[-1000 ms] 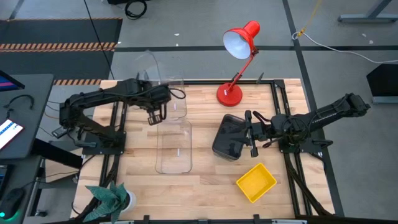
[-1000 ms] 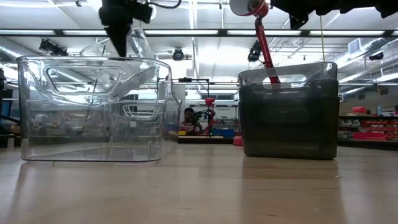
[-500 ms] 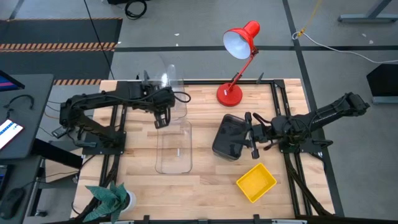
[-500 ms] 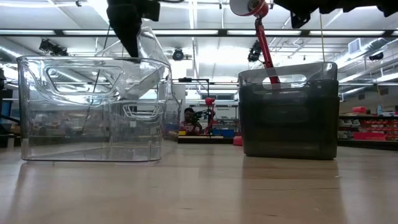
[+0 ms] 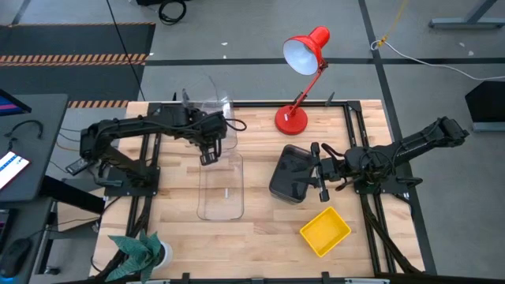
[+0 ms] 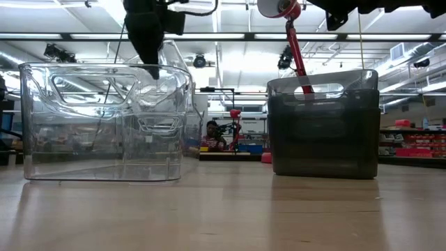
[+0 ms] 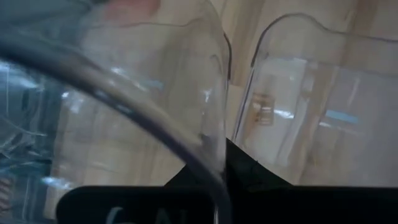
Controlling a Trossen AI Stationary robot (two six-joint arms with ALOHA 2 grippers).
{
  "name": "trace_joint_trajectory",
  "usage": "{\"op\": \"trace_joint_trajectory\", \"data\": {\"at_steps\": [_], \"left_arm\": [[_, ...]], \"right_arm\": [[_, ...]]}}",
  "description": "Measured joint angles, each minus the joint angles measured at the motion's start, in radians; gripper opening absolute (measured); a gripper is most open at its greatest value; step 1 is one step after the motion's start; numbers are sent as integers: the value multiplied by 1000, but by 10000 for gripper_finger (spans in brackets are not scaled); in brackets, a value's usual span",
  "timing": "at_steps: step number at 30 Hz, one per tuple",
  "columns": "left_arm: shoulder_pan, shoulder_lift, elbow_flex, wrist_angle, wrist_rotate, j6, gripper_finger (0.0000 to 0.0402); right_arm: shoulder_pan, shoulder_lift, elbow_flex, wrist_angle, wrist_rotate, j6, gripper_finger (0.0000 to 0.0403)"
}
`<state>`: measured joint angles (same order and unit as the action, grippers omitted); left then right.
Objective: Stack baskets by color
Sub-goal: Stack the top left transparent bin on top of the top right transparent bin
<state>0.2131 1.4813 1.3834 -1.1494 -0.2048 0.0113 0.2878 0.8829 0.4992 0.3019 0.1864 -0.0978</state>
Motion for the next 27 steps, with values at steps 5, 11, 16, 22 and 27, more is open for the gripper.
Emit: {"op": "trace_joint_trajectory", "data": {"at_steps": [5,11,16,22,27], "left_arm": [[4,46,0,-6,12,19,5],[8,97,0,-31,17,39,5],[15,132,0,-40,22,54,5],[20,192,4,-50,17,63,5],[19,240,6,-70,15,80,5]], "right_arm": [[0,0,0,-4,0,1,121],[0,0,0,-4,2,1,121],[0,0,0,1,3,-1,121],[0,0,0,-2,2,-6,121],[0,0,0,-4,2,-7,121]]}}
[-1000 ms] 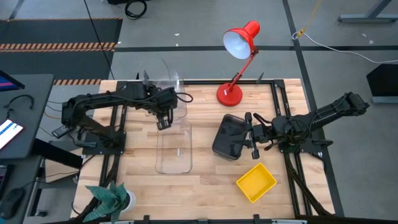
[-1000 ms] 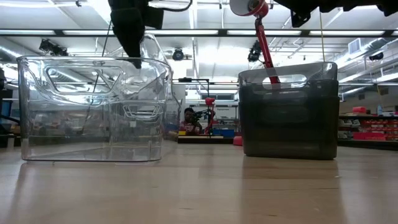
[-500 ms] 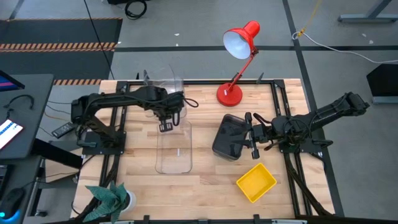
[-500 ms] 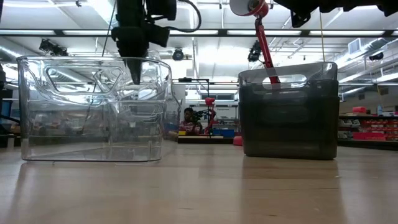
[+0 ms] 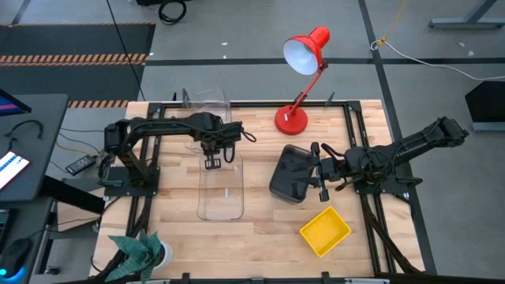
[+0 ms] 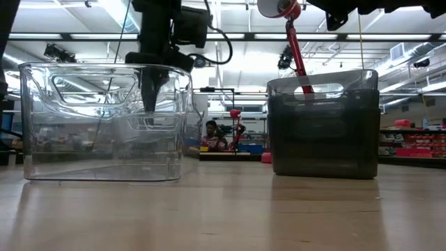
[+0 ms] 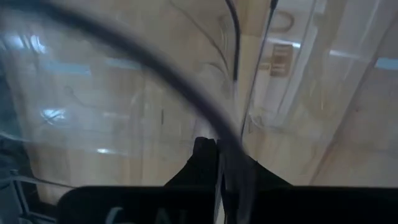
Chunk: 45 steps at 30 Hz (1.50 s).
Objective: Stack baskets by color
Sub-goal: Stack the top left transparent bin on top of the top right transparent bin, then stack the bottom transparent bin on top of the top transparent bins
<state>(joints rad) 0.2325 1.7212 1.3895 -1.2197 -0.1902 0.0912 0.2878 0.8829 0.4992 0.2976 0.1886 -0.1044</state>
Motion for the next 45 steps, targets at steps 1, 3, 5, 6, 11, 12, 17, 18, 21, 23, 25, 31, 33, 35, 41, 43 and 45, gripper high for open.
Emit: {"op": "trace_joint_trajectory", "data": {"at_steps": [1,3,5,6,11,12,17,18,21,23,25,31,33,35,41,43,45], "left_arm": [[0,7,0,-2,0,0,5],[0,21,0,-4,4,5,5],[0,32,0,-8,9,14,5],[0,36,0,-9,13,19,5],[1,42,0,-14,28,34,7],[0,42,0,-13,27,34,13],[1,42,0,-12,23,48,75],[0,42,0,-12,20,50,90],[0,39,-1,-13,0,46,132],[0,38,-1,-15,-7,39,158],[0,33,-2,-16,-7,33,179],[-1,-13,-3,-34,2,24,210],[-2,-36,-3,-33,3,21,211],[-2,-58,-3,-34,7,18,207],[-2,-133,-2,-39,6,11,198],[-1,-171,-2,-31,8,0,198],[-1,-206,-2,-7,35,-6,197]], "right_arm": [[0,0,0,0,0,-1,121],[0,0,0,0,0,-2,121],[0,0,0,-3,0,-3,121],[0,0,0,-3,0,-3,121],[0,0,0,-4,0,-4,121],[0,0,0,-4,-1,-4,121],[0,0,0,-8,-1,-4,121],[0,0,0,-8,-1,-4,121],[0,0,0,-8,-1,-4,121],[0,0,0,-8,-1,-4,121],[0,0,0,-8,-1,-4,121],[0,0,0,-12,-1,-1,121],[0,0,0,-12,-1,-2,121],[0,0,0,-11,-1,-2,121],[0,0,0,-10,-1,-1,121],[0,0,0,-10,-1,-1,121],[0,0,0,-12,-1,-1,121]]}}
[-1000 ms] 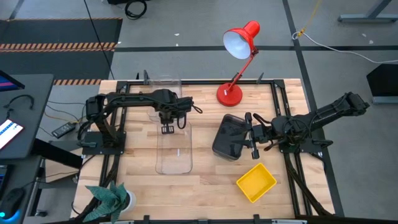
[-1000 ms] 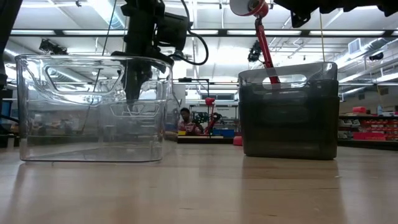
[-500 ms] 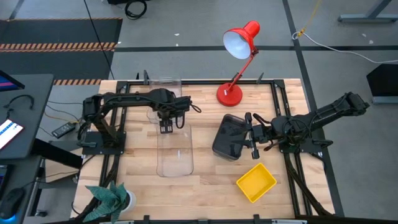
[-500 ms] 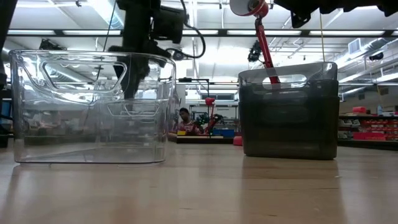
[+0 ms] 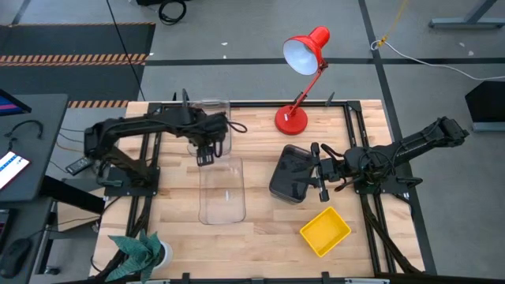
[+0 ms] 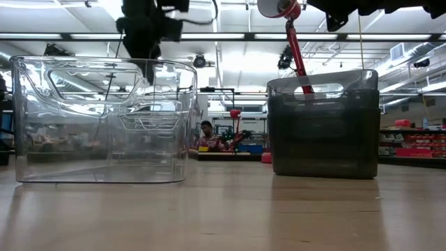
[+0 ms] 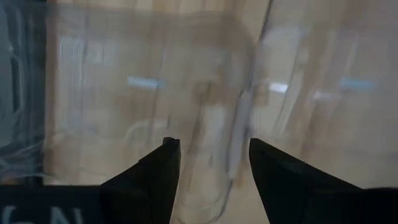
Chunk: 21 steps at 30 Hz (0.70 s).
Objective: Stack baskets by color
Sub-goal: Stack the bottom transparent bin on top of the top transparent bins
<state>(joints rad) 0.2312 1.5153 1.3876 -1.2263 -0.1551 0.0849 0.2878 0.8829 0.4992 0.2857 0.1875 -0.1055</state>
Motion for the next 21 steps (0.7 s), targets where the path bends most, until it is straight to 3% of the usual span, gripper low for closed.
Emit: {"op": "trace_joint_trajectory", "data": {"at_steps": [4,9,21], "left_arm": [[-36,-47,1,51,34,-41,190],[-176,-50,1,86,59,-102,173],[-531,11,1,216,35,-495,175]], "right_arm": [[0,0,0,-4,0,1,121],[0,0,0,-4,0,1,121],[0,0,0,-4,1,8,121]]}}
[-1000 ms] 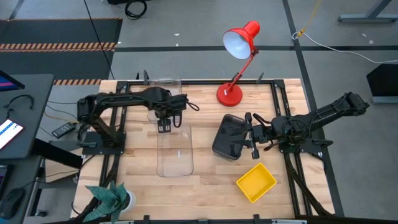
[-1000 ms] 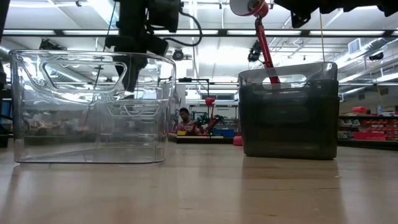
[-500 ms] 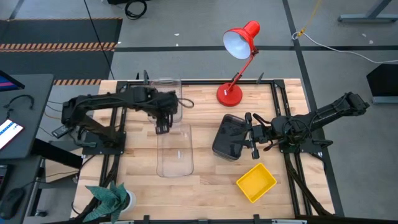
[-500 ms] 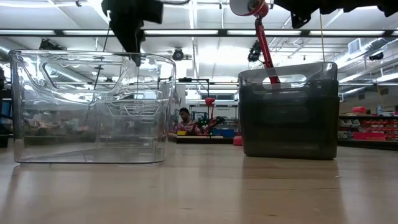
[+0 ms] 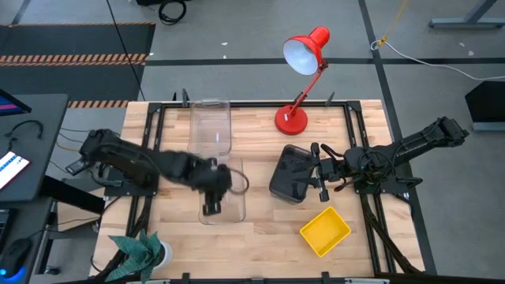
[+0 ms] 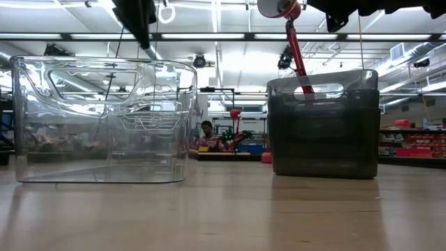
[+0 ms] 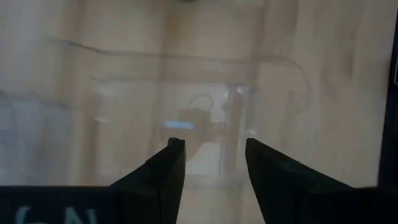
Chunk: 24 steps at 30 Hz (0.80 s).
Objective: Stack baskets by color
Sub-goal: Stack the bottom transparent bin on top of the top transparent bins
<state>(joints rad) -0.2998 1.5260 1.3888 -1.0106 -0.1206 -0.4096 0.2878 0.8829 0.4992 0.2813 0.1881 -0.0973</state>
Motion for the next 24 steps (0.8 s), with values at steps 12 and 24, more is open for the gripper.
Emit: {"op": "trace_joint_trajectory", "data": {"at_steps": [12,24], "left_arm": [[-158,161,53,68,7,-195,183],[-189,256,116,58,22,-256,183]], "right_arm": [[0,0,0,4,0,27,121],[13,0,0,9,0,27,121]]}}
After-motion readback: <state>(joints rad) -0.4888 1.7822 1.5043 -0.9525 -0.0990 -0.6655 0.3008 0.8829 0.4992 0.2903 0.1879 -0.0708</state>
